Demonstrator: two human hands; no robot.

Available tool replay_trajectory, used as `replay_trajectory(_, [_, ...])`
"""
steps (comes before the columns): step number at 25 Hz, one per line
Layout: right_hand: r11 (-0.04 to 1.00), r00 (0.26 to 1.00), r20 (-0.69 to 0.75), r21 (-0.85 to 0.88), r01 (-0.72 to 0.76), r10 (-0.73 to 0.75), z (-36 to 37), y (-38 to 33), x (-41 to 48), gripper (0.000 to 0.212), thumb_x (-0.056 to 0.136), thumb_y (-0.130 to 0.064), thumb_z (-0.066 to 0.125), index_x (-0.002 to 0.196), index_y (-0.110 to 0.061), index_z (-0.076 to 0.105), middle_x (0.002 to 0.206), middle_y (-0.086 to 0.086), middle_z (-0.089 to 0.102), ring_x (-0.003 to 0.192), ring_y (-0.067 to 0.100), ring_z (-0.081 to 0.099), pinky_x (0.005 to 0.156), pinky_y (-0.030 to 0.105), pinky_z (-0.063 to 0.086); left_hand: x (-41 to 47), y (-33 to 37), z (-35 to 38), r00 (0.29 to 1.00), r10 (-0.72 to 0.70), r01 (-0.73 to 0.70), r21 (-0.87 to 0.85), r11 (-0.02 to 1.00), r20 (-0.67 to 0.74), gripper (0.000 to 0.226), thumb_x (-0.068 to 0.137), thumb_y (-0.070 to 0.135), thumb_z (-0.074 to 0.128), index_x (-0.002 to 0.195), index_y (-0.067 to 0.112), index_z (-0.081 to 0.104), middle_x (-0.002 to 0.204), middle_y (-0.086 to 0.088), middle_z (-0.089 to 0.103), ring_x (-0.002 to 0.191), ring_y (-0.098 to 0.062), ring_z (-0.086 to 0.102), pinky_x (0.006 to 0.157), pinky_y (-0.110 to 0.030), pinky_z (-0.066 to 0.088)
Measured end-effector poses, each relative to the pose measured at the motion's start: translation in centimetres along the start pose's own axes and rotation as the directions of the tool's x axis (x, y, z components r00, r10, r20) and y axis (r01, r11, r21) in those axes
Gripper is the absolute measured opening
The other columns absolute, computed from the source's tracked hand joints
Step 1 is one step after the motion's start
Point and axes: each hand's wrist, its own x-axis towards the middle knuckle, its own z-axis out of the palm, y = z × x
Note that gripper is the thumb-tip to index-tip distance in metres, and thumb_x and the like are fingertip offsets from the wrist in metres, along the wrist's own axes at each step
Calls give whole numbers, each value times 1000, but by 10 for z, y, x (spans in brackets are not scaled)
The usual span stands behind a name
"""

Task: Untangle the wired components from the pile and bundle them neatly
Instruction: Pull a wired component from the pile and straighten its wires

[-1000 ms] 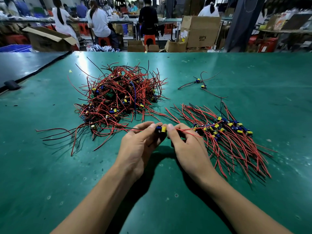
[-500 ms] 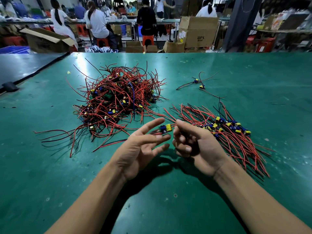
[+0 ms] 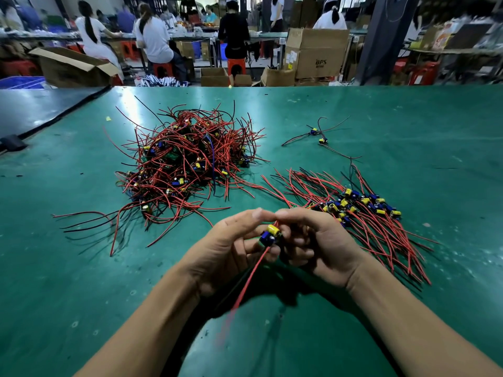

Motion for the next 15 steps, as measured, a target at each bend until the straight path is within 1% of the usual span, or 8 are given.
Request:
replay_trajectory(1, [998, 999, -43, -53, 25, -27, 0, 1, 1, 22, 71, -29, 74, 56, -22, 59, 54, -5, 42, 38, 5, 26, 33, 15, 23, 1, -1, 0, 1000, 2, -2, 1, 1000, -12, 17, 74, 26, 81, 85, 13, 76, 83, -13, 72, 60, -18, 67, 58, -26, 57])
replay_trajectory(3, [977, 987, -127, -201, 68, -95, -1, 4, 4, 30, 78, -31, 73, 55, -22, 56, 56, -1, 35, 43, 10, 25, 38, 20, 20, 4, -3, -3, 996, -2, 3, 10, 1000, -89, 10, 70, 11, 79, 79, 10, 76, 78, -13, 71, 58, -22, 68, 59, -28, 58])
replay_trajectory(6, [919, 936, -231, -355, 171, -264, -2, 7, 8, 29, 85, -27, 77, 59, -21, 64, 51, -2, 37, 42, 10, 30, 40, 21, 24, 8, -6, -7, 989, 24, -15, 65, 998, -145, 17, 65, 8, 76, 82, 9, 77, 78, -13, 72, 63, -26, 71, 64, -31, 60])
replay_trajectory(8, [834, 886, -232, -493, 249, -402, -2, 6, 7, 25, 86, -25, 77, 63, -20, 67, 51, -5, 48, 43, 9, 38, 42, 18, 31, 8, -7, -8, 985, 56, -36, 124, 992, -163, 21, 63, 10, 79, 84, 10, 76, 80, -13, 71, 65, -26, 70, 64, -32, 60])
replay_trajectory(10, [741, 834, -224, -609, 284, -504, -3, 5, 5, 25, 88, -24, 76, 66, -16, 67, 54, -7, 56, 44, 6, 44, 46, 15, 35, 8, -9, -8, 981, 93, -49, 242, 969, -172, 19, 65, 12, 79, 83, 13, 76, 81, -11, 71, 68, -23, 68, 66, -31, 58])
replay_trajectory(12, [696, 805, -231, -660, 284, -547, -5, 5, 4, 29, 91, -23, 73, 68, -8, 65, 50, -1, 54, 41, 8, 44, 46, 14, 35, 9, -10, -6, 981, 113, -58, 326, 944, -155, 13, 74, 5, 76, 83, 14, 77, 81, -9, 70, 69, -18, 64, 66, -29, 55])
replay_trajectory(13, [676, 797, -229, -682, 278, -559, -5, 5, 4, 30, 93, -24, 71, 69, -7, 65, 48, 2, 52, 40, 9, 43, 45, 14, 35, 9, -11, -5, 983, 114, -58, 348, 936, -142, 15, 78, 0, 73, 84, 13, 77, 81, -9, 69, 68, -17, 62, 65, -28, 54])
replay_trajectory(15, [655, 792, -216, -701, 280, -570, -4, 6, 4, 26, 94, -23, 69, 71, -11, 66, 50, 9, 53, 40, 10, 43, 46, 15, 34, 8, -12, -3, 986, 111, -53, 405, 913, -123, 17, 81, -1, 69, 86, 13, 78, 79, -11, 66, 65, -18, 58, 63, -25, 53])
